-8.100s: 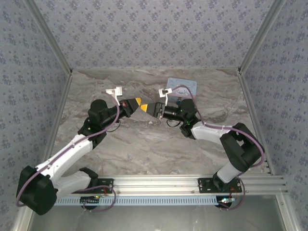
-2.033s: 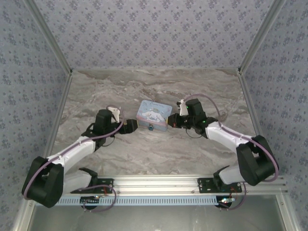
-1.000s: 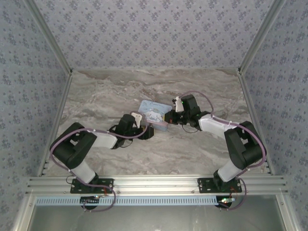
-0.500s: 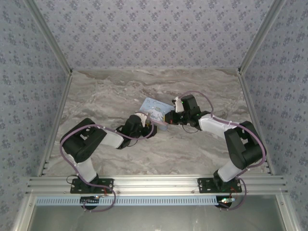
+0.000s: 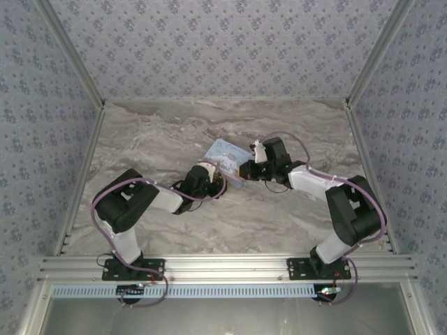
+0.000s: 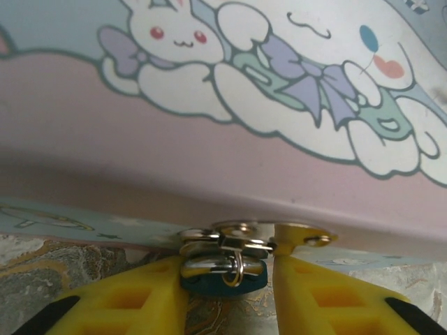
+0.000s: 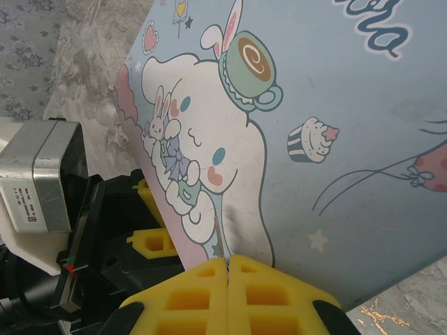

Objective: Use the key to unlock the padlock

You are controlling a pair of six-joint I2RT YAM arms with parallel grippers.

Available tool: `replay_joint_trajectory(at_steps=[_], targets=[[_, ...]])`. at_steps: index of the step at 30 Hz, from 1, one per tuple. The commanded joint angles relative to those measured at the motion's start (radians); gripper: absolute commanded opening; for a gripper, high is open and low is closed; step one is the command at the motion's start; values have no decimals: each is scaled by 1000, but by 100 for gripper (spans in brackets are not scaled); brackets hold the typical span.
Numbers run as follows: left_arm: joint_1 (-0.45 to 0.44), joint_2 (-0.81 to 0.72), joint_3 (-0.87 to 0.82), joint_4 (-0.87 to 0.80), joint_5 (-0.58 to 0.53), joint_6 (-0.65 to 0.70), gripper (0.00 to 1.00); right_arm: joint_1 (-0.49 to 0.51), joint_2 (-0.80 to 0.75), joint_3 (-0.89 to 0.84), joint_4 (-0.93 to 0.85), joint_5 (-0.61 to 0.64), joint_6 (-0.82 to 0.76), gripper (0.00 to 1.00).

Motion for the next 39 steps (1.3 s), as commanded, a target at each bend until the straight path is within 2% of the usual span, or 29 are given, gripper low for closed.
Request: replay_joint_trajectory(at_steps=[1,11,16,23,28,32,39], targets=[[-12,24,23,-57,10,-9,31,-5,11,8,-61,0,-10,0],[-14,-31,25,-80,13,-43,22,-4,-93,5,-22,24,-41,0],[-16,-64,22,-92,18,-80,21,-1,-165,-24,-22,46,-80,0],[-22,-138,21,-144,24,-198,20,21,-292,-177,3,88,-131,0],[-23,-179,45,-219,43,-291,19,72,-390,-314,63,141,-182,0],[-23,-190,66,-263,85,-362,17,126,-406,-372,101,187,-229,0],[-24,-205,81,-269,128,-482,16,187,-347,-407,234,219,-275,0]])
